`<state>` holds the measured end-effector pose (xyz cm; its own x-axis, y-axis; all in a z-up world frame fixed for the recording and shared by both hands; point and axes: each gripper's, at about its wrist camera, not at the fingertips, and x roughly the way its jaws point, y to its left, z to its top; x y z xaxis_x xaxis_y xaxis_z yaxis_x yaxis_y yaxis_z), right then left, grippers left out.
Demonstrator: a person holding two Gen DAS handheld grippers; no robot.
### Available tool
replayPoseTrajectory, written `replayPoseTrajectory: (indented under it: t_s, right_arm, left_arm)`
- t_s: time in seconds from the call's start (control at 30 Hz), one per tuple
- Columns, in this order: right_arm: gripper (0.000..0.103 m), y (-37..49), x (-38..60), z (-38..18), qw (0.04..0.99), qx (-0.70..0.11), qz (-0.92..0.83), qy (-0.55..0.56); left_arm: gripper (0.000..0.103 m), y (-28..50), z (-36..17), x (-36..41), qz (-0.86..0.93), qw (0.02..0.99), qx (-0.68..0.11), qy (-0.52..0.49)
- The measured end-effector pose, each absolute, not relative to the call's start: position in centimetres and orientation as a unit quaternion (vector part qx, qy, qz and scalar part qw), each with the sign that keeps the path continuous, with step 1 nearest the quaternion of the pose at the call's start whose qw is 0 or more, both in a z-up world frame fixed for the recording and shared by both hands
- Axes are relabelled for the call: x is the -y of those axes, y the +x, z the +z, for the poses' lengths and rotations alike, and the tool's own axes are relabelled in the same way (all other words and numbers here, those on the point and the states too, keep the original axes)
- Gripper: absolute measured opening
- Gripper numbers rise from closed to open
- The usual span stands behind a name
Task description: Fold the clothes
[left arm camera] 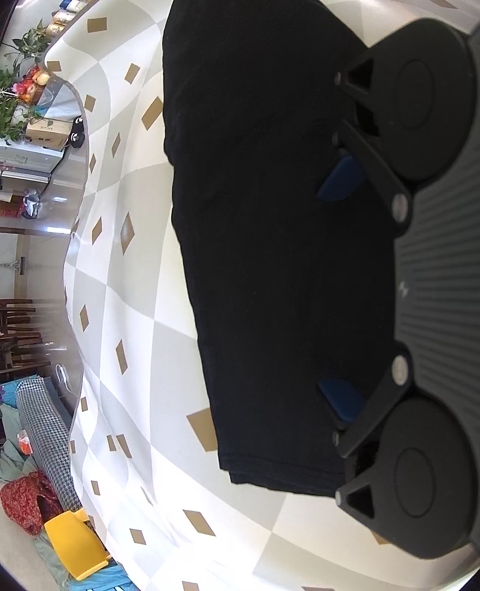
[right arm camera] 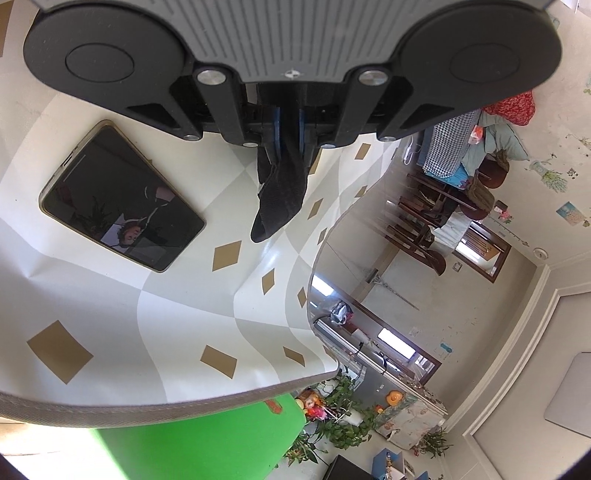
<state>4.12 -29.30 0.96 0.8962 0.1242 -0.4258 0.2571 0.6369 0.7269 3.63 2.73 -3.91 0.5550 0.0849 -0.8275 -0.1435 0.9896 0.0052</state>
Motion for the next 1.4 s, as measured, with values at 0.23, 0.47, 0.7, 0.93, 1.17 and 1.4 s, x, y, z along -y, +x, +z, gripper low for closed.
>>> replayPoseTrajectory:
  t_s: [0.23,0.47,0.7,0.93,1.17,1.4]
  right_arm:
    - [0.01,4.1,29.0,1.6,0.881,-0.216,-0.023,0.419]
    - [0.01,4.0,28.1,2.8,0.894,-0.201,0.009,0.4]
    - [0.01,3.8,27.2,3.9,0.903,-0.188,0.034,0.385]
    - [0.01,3.8,26.5,4.4,0.907,-0.183,0.047,0.377]
    - [0.01,3.6,25.2,5.3,0.908,-0.176,0.081,0.37]
    - [0.01,3.3,23.2,6.6,0.911,-0.166,0.129,0.355]
  left_arm:
    - [0.103,1.8,-3.9,-5.0,0.077,0.877,-0.474,-0.02]
    - [0.103,0.6,-4.7,-6.1,0.083,0.873,-0.48,-0.03]
    - [0.103,0.2,-4.5,-7.0,0.085,0.871,-0.482,-0.038]
    - [0.103,-1.0,-4.3,-9.7,0.105,0.862,-0.492,-0.067]
    - [0.103,-1.3,-4.5,-9.9,0.102,0.862,-0.491,-0.069]
    - [0.103,-1.6,-4.0,-11.0,0.112,0.86,-0.486,-0.107]
